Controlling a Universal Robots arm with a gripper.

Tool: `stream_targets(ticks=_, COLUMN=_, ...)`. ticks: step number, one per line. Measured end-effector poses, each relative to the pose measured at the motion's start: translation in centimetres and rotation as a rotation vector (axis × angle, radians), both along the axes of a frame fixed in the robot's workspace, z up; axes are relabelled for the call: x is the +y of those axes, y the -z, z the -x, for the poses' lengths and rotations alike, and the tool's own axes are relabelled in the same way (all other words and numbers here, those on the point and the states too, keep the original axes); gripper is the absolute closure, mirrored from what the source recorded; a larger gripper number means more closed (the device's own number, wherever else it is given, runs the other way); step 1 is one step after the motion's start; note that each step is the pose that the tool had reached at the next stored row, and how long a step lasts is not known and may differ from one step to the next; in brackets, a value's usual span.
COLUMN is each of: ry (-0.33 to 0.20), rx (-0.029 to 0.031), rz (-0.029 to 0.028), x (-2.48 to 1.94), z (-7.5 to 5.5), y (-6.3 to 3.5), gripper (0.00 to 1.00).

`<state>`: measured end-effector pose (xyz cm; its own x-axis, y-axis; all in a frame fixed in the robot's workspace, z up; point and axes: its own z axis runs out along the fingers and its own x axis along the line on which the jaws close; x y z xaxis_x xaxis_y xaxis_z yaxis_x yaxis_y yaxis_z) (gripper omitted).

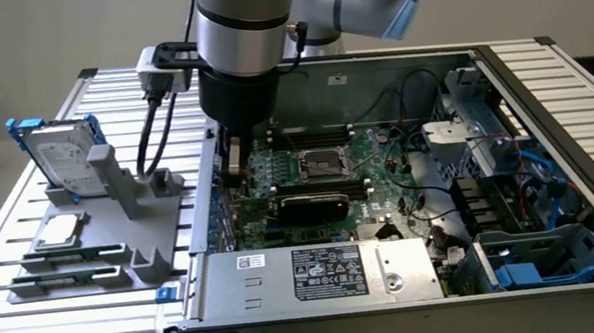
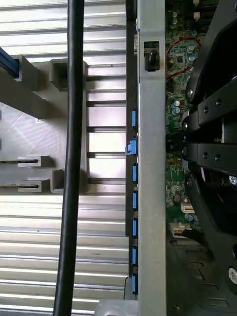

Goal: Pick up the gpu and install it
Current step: 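Press down on the gpu until it lock into place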

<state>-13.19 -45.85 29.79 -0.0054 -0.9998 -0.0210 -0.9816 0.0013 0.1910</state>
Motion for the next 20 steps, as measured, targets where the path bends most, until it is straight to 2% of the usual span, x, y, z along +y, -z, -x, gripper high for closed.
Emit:
stream_targets(ticks=10, ry=0.001, rx=0.0012, rz=-0.0011, x=0.09, z=0.0, y=0.09, gripper=0.89)
stream_targets(ticks=13, ry=0.0, rx=0.0027, rz=0.0001, x=0.08, z=-0.6, y=-0.47, gripper=0.89)
stream_targets(ticks=20, ry=-0.001, rx=0.0015, rz=0.0003, x=0.08, z=-2.6, y=-0.53, gripper=0.89)
